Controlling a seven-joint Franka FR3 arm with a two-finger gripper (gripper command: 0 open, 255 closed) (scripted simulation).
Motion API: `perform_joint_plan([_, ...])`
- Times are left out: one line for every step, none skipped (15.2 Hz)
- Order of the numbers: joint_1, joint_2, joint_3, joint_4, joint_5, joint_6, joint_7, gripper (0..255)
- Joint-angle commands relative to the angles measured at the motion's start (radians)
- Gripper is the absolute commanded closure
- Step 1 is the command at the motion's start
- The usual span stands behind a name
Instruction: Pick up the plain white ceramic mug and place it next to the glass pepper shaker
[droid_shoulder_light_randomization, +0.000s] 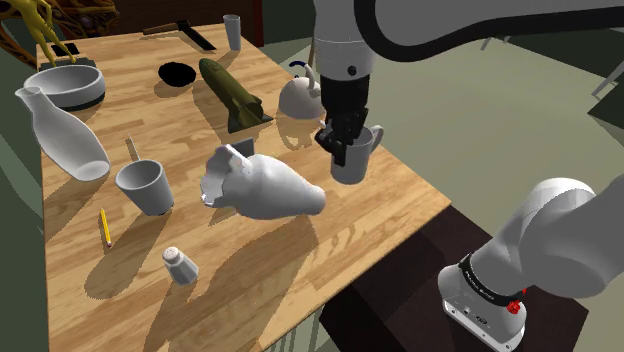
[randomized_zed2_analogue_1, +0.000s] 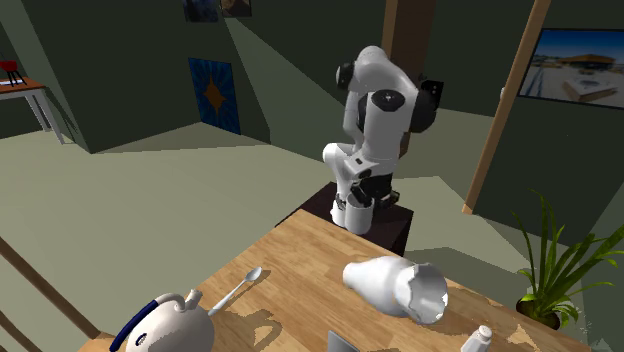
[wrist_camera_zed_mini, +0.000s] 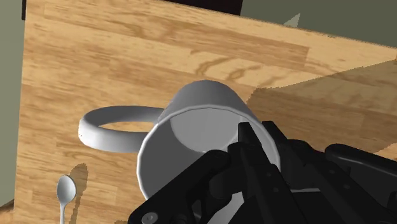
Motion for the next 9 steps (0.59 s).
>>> perform_joint_plan([0.015,0.036,0.033,0.033,0.008,0.006,0.05,255])
perform_joint_plan([0.024,0.055,0.049,0.052,0.01,0.007,0.076,255])
perform_joint_plan([0.032,0.075,0.066,0.072,0.012,0.009,0.101,255])
perform_joint_plan([0.04,0.096,0.083,0.094,0.012,0.009,0.128,255])
perform_joint_plan([0.048,0.119,0.099,0.116,0.011,0.01,0.154,255])
perform_joint_plan([0.056,0.142,0.115,0.14,0.009,0.011,0.181,255])
perform_joint_plan([0.065,0.166,0.131,0.165,0.006,0.011,0.208,255])
perform_joint_plan([0.074,0.192,0.147,0.191,0.001,0.011,0.235,255])
perform_joint_plan([0.083,0.219,0.162,0.219,-0.005,0.01,0.262,255])
